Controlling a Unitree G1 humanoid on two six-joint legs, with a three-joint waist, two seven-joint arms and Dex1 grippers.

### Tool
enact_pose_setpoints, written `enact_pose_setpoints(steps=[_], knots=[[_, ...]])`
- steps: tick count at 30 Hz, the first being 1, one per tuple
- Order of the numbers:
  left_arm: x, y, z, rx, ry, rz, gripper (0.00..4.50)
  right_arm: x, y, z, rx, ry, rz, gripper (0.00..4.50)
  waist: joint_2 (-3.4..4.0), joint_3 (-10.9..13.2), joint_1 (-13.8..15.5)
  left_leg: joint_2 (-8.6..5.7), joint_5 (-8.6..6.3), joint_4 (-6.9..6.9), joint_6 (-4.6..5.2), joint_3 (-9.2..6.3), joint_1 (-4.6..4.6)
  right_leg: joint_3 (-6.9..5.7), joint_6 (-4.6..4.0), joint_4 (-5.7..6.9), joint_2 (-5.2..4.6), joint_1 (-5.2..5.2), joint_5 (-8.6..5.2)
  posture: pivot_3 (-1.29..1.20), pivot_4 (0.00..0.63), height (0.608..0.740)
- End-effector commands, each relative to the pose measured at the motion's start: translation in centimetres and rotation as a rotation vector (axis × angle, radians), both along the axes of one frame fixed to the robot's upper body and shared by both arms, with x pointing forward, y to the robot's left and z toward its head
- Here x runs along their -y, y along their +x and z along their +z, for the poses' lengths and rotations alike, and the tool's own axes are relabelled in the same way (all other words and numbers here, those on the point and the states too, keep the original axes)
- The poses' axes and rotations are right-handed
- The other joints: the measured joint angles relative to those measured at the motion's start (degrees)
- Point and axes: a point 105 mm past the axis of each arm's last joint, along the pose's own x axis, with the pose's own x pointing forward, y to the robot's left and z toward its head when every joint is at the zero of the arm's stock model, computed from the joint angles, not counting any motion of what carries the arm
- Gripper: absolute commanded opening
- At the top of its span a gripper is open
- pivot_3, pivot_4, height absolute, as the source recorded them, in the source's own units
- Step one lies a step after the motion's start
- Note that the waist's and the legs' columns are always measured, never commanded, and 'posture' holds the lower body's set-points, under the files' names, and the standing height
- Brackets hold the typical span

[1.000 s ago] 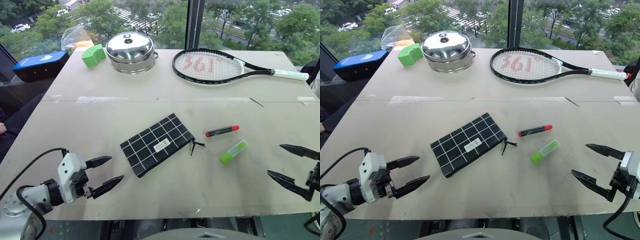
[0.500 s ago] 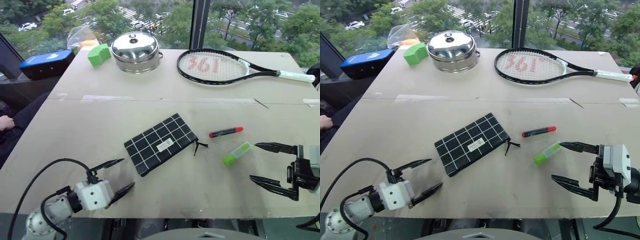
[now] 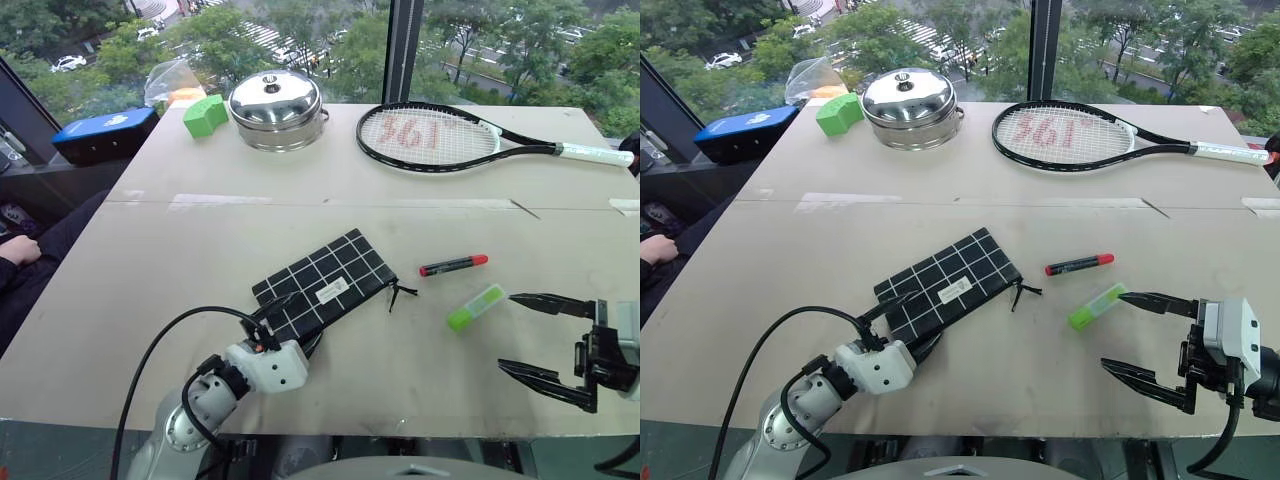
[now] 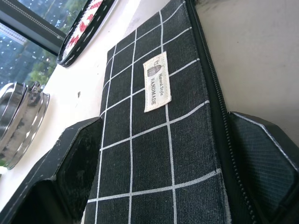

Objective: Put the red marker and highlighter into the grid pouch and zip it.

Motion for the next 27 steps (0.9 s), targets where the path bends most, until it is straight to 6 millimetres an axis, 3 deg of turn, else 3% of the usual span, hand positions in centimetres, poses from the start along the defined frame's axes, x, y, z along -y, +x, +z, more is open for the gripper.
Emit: enact_pose_setpoints(steps=[1, 9, 14, 20, 27], knots=[[-3.7, 0.0, -2.1, -0.085, 0.045, 0.106, 4.34, 0.2, -0.3, 1.2, 0.052, 0.000, -0.026, 4.49, -0.01, 0.00, -0.30, 0.01, 0.00, 0.00, 0.00, -0.02, 0.02, 0.00, 0.00, 0.05, 0.00, 0.00, 0.00, 0.00, 0.150, 0.740], [-5.5, -0.8, -0.9, -0.001, 0.098, 0.149, 4.34, -0.2, -0.2, 1.0, 0.050, 0.013, -0.035, 4.49, 0.01, 0.00, -1.54, 0.12, -0.01, -0.11, -0.02, -0.12, 0.12, -0.06, 0.00, 0.17, 0.07, -0.04, -0.01, 0.00, 0.150, 0.740], [-5.9, -2.2, -1.4, 0.015, 0.153, 0.172, 4.34, -0.4, -0.1, 1.1, 0.054, 0.021, -0.038, 4.49, -0.08, -0.02, -1.84, 0.12, -0.01, -0.13, -0.03, -0.10, 0.05, -0.05, -0.01, 0.16, 0.06, -0.12, -0.01, 0.00, 0.150, 0.740], [-7.7, -1.2, -2.9, 0.038, 0.214, 0.192, 4.34, -0.6, 0.1, 1.1, 0.055, 0.023, -0.034, 4.49, -0.05, -0.03, -1.93, 0.12, -0.02, -0.16, -0.04, -0.12, 0.06, -0.04, -0.02, 0.16, 0.06, -0.15, -0.01, 0.00, 0.150, 0.740], [-9.3, 0.1, -4.9, 0.017, 0.259, 0.151, 4.34, -0.7, 0.4, 1.4, 0.066, 0.025, -0.037, 4.49, 0.52, -0.29, -0.96, 0.12, -0.15, -0.22, -0.29, -0.17, 0.18, -0.15, -0.14, 0.35, 0.01, -0.14, 0.06, 0.00, 0.150, 0.740]])
